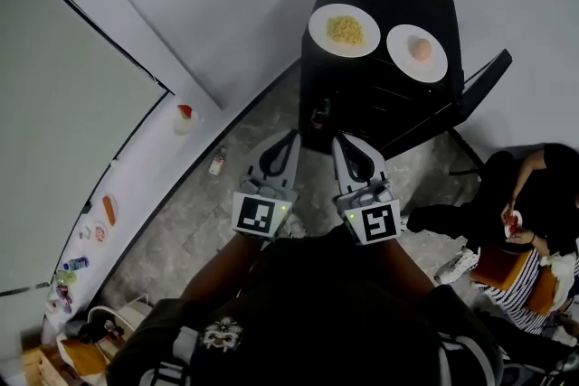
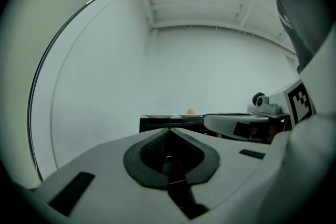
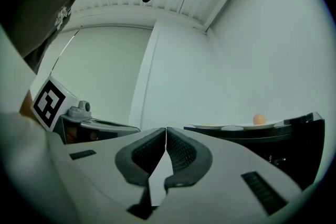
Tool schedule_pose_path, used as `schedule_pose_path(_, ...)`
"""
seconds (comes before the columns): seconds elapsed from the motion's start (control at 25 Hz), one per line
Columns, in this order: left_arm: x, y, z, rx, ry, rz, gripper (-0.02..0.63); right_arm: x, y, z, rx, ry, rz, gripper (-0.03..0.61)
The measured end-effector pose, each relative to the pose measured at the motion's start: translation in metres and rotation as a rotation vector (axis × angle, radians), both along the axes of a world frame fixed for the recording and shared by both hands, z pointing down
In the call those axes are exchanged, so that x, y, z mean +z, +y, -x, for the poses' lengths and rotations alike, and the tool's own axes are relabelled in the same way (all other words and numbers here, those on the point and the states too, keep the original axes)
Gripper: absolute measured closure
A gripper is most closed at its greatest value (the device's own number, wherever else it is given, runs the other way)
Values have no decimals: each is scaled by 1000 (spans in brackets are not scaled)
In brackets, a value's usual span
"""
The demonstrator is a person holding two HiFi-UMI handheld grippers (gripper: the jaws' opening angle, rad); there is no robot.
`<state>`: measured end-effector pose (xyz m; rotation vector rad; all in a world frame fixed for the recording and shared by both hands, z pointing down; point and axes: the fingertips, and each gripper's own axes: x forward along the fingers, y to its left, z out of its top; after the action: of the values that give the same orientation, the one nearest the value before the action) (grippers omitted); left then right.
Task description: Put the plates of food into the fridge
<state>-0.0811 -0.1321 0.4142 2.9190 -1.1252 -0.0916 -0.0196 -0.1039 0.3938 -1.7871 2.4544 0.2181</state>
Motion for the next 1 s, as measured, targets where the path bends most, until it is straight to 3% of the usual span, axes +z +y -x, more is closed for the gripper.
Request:
schedule_pose_path(0.24,-3,-10,-16,21,31,15,592,-4,2,-12,30,75,-10,554)
schedule_pose_path(1.0,-9,-56,-80,31,-26,24,592,-17,-31,-91,85,19,-1,554)
